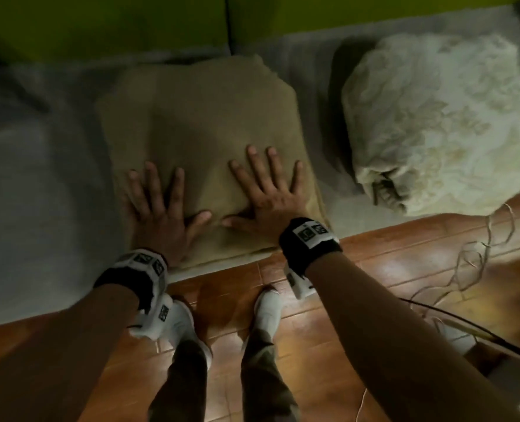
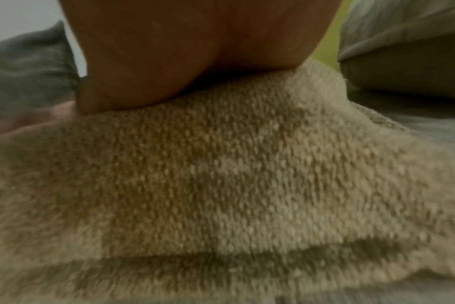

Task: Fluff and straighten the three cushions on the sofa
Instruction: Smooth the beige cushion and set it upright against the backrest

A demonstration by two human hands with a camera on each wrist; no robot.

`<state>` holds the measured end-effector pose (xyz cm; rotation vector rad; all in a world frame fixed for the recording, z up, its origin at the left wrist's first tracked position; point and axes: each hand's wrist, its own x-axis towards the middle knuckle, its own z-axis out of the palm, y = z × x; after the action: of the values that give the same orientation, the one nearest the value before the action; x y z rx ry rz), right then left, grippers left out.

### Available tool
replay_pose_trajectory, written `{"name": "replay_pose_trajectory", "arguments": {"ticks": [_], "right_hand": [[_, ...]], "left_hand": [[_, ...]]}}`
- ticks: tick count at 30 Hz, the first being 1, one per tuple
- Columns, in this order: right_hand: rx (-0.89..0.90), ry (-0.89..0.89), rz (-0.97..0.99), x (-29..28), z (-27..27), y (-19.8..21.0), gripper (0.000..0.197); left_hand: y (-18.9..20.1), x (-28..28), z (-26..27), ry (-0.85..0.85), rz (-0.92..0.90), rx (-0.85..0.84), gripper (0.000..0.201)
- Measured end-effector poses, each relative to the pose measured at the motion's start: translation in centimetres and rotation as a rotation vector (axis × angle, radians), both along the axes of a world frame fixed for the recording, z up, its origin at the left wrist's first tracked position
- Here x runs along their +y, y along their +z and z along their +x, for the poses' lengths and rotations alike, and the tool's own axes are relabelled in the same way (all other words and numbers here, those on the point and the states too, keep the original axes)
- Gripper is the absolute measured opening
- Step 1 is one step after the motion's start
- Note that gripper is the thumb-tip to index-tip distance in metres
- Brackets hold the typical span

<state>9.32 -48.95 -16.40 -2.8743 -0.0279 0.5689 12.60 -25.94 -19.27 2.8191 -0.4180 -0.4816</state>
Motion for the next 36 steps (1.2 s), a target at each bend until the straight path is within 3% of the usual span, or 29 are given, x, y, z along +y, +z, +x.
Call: {"name": "replay_pose_trajectory", "arguments": {"ticks": [6, 12, 15, 17, 18, 22, 25, 30, 33, 36], "right_hand": [[0.12, -0.004, -0.038, -0.2, 0.1, -1.0, 0.1], [0.209, -0.044, -0.087, 0.3, 1.0, -0.4, 0.102], [0.208, -0.055, -0.081, 0.2, 1.3, 0.3, 0.102], [0.165, -0.057, -0.064, -0.1, 1.2, 1.4, 0.103], [0.117, -0.053, -0.045, -0.2, 1.0, 2.2, 0.102], [-0.245, 0.065, 0.069, 0.7, -0.9, 5.8, 0.074], [-0.258, 0.101, 0.079, 1.9, -1.7, 3.6, 0.07], [-0.142, 0.165, 0.017, -0.6, -3.1, -2.2, 0.093], [-0.139, 0.229, -0.075, -3.6, -3.9, -3.5, 0.113], [-0.106, 0.175, -0.082, -6.3, -4.7, -4.1, 0.126]], "left_hand": [[-1.9, 3.4, -6.0, 0.076, 0.067, 0.215, 0.087], [-1.5, 8.1, -9.7, 0.083, 0.253, 0.505, 0.109], [1.9, 8.7, -9.7, 0.3, 0.154, 0.46, 0.101], [5.2, 7.4, -8.5, 0.49, 0.016, 0.314, 0.086], [6.7, 6.2, -7.7, 0.495, -0.043, 0.21, 0.078], [9.1, -1.1, -5.6, 0.107, -0.16, -0.167, 0.065], [6.3, -4.2, -4.9, 0.006, 0.009, -0.177, 0.066], [1.0, -2.6, -5.0, -0.053, 0.182, -0.072, 0.076], [0.0, -1.3, -4.8, -0.109, 0.258, -0.047, 0.081], [-0.2, -0.3, -4.6, -0.148, 0.287, -0.065, 0.087]]}}
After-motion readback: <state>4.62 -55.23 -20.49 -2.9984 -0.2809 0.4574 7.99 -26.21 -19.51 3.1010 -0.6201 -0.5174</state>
